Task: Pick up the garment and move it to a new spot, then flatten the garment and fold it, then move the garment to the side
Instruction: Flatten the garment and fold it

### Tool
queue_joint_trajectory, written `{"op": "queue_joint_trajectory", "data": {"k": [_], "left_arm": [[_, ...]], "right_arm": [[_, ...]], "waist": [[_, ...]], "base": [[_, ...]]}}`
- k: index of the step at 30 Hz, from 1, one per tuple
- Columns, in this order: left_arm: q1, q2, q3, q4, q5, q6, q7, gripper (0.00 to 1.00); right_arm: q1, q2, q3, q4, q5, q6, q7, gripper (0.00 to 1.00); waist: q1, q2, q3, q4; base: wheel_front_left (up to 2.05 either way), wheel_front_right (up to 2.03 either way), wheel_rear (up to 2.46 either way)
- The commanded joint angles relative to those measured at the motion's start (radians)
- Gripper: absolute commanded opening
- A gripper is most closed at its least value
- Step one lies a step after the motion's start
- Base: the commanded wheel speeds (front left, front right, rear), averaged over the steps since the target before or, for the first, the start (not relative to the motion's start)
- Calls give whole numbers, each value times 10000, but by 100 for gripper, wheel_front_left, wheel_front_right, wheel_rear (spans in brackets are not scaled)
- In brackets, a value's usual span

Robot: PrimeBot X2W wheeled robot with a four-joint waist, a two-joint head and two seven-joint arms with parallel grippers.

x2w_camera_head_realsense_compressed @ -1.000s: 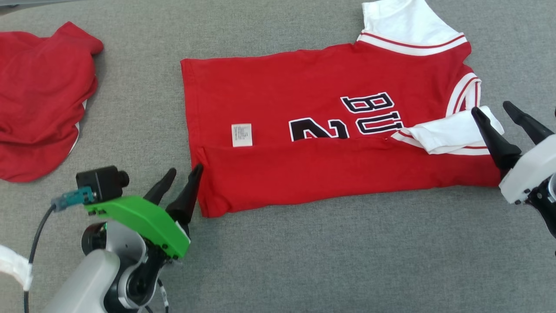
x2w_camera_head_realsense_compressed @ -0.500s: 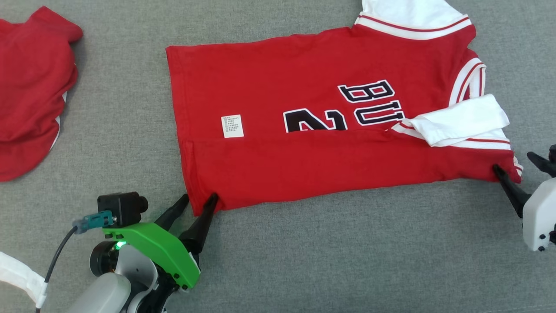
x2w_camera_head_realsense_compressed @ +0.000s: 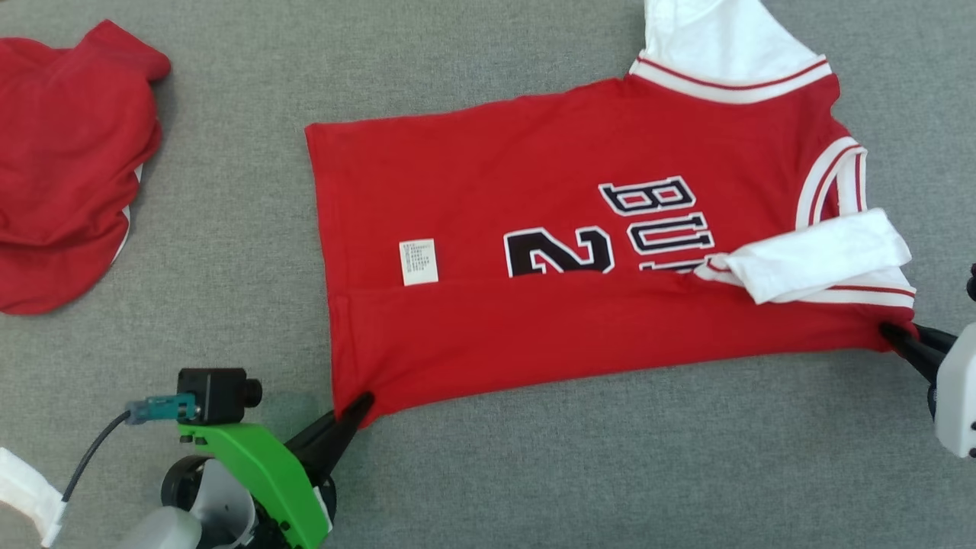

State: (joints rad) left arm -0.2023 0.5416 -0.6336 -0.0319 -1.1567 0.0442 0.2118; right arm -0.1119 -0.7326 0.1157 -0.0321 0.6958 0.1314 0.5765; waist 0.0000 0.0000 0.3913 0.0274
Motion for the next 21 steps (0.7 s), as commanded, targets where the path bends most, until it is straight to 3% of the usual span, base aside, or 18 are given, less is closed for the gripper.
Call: {"op": "queue_joint_trajectory", "data": {"k": [1,6,10,11,12,13,17,21], "left_arm": [[295,317,96,-174,-98,-41,69,0],[1142,985,107,-1119,-391,38,290,0],[1619,935,89,-1357,-441,288,77,0],[1654,840,32,-1343,-329,323,2,13],[1680,721,29,-1324,-311,390,-114,47],[1740,612,60,-1255,-360,456,-195,100],[1874,672,318,-1201,-225,670,-596,100],[1736,1470,939,-1830,55,938,-784,100]], "right_arm": [[290,-251,-181,-125,254,-14,163,0],[1384,-587,-765,-583,1201,-16,1023,0],[1811,-302,-943,-767,1206,-14,1251,0],[1811,-147,-935,-728,1130,-14,1219,32],[1751,0,-945,-693,1075,-14,1152,81],[1619,185,-928,-664,1030,-13,1063,100],[1297,376,-1172,-725,850,-11,862,100],[681,115,-1975,-1540,1065,-5,960,100]], "waist": [[0,0,-422,-37],[0,0,-564,-130],[0,0,-354,-230],[0,0,-309,-244],[0,0,-283,-254],[0,0,-256,-277],[0,0,-233,-354],[0,0,132,-350]], "base": [[0,0,0],[0,0,0],[0,0,0],[0,0,0],[0,0,0],[0,0,0],[0,0,0],[0,0,0]]}}
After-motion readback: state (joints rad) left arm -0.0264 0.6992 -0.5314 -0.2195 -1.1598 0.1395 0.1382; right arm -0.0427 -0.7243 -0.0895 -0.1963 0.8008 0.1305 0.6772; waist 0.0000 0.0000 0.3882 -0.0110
